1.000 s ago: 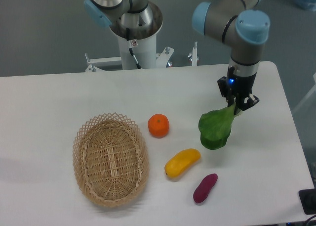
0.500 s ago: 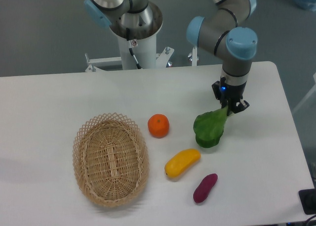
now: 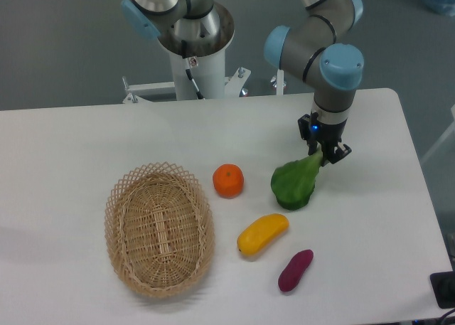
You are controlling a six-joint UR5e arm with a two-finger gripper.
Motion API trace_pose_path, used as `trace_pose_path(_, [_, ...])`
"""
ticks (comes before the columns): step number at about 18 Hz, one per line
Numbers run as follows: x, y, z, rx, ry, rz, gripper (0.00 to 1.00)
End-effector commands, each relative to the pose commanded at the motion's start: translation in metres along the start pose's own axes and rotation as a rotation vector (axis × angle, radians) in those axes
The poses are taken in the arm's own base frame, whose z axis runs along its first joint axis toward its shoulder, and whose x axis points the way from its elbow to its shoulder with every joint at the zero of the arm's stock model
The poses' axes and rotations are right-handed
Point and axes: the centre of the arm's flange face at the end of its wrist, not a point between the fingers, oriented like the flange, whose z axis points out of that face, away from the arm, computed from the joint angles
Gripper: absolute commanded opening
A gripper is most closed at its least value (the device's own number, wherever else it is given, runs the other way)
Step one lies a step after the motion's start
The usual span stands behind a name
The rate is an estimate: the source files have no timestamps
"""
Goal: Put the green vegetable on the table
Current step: 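Open the gripper to release the bok choy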
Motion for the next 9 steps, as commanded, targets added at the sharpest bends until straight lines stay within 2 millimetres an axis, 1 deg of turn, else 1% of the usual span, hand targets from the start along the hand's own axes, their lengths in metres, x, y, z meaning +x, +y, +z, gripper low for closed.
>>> trace_pose_path(3, [-0.004, 0.0, -0.006, 0.006, -0.019, -0.008, 1.0])
trace_pose_path(5, [-0.007, -0.003, -0.016, 0.006, -0.039, -0.014, 1.0])
trace_pose_path(6, [-0.006, -0.007, -0.024, 0.009, -0.054, -0.022, 1.0])
trace_pose_path(7, [-0.009, -0.02, -0.037, 0.025, -0.081, -0.027, 1.0])
trace_pose_path(8, [-0.019, -0.032, -0.053, 0.053, -0.117, -0.048, 1.0])
trace_pose_path(9, [-0.03, -0.039, -0.07, 0.076, -0.152, -0.093, 1.0])
